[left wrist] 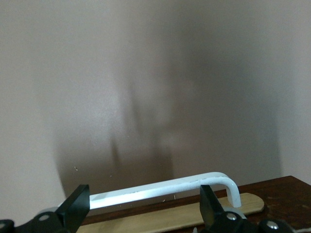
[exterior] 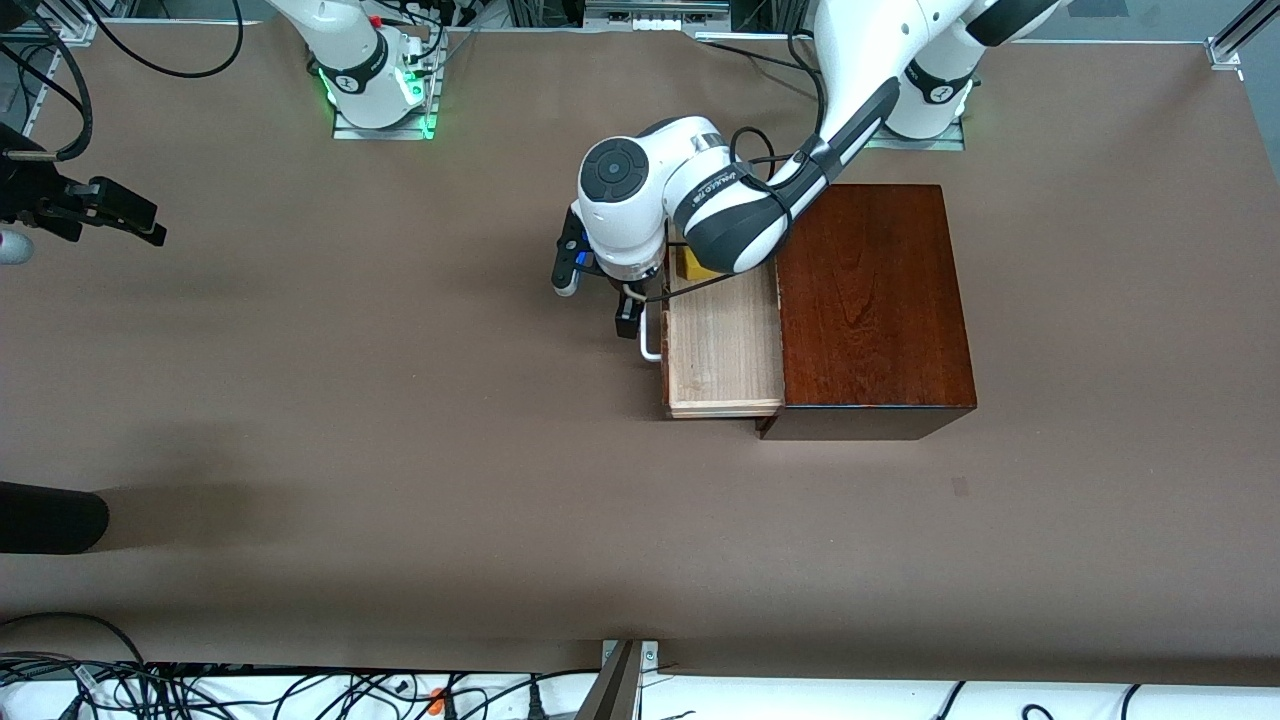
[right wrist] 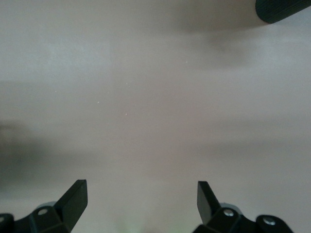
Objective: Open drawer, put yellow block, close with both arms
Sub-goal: 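Push the drawer shut into the box with the left gripper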
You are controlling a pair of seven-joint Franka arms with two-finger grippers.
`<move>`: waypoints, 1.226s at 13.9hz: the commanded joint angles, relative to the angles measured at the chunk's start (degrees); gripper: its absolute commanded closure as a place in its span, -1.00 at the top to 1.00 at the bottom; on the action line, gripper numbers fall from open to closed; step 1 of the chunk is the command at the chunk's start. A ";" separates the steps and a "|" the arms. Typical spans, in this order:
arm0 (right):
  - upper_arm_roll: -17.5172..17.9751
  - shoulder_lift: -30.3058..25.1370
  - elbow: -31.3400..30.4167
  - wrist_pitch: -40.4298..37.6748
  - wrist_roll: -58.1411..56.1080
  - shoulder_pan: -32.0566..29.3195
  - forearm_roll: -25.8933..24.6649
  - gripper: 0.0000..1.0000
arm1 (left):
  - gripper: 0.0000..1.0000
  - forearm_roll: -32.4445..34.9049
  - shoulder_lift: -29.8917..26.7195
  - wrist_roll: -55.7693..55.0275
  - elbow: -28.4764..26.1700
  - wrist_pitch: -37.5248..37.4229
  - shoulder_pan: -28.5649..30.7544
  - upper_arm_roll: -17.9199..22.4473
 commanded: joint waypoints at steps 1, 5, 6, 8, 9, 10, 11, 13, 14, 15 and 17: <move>0.79 -0.65 0.25 -1.61 -0.19 -0.97 -0.36 1.00 | 1.00 1.49 -0.21 0.38 -0.06 -2.23 1.18 -0.05; 0.79 -0.65 0.25 -1.70 -0.37 -0.97 -0.35 1.00 | 1.00 1.32 -1.35 -0.15 -0.24 -5.04 2.94 -0.05; 0.79 -0.65 0.25 -1.70 -0.37 -0.97 -0.27 1.00 | 1.00 1.23 -1.53 -0.85 -0.33 -5.40 3.46 -0.05; 0.79 -0.57 0.25 -1.70 -0.54 -0.97 -0.27 1.00 | 1.00 0.96 -2.14 -3.39 -0.68 -5.93 4.52 -0.23; 0.79 -0.57 0.25 -1.70 -0.55 -0.97 -0.18 1.00 | 1.00 0.96 -2.32 -4.54 -0.85 -6.63 4.87 -0.23; 0.79 -0.57 0.25 -1.96 -0.55 -0.97 -0.18 1.00 | 1.00 0.96 -2.67 -5.68 -0.94 -6.98 5.14 -0.23; 0.79 -0.57 0.25 -2.49 -0.46 -0.97 -0.18 1.00 | 1.00 0.96 -2.94 -6.04 -1.03 -7.25 5.57 -0.23; 0.27 -0.57 0.25 -2.49 -0.46 -0.97 -0.18 1.00 | 1.00 1.05 -3.03 -5.78 -1.55 -7.86 6.80 -0.23; 0.01 -0.48 0.25 -2.49 -0.54 -0.97 -0.09 1.00 | 1.00 1.05 -3.37 -5.43 -1.99 -7.95 7.24 -0.32; -0.08 -0.48 0.25 -2.49 -0.55 -0.97 -0.09 1.00 | 1.00 1.05 -3.90 -5.08 -2.69 -7.86 7.95 -0.32; -0.17 -0.39 0.25 -2.40 -0.55 -0.97 -0.01 1.00 | 1.00 1.05 -4.69 -4.20 -3.75 -7.95 8.92 -0.58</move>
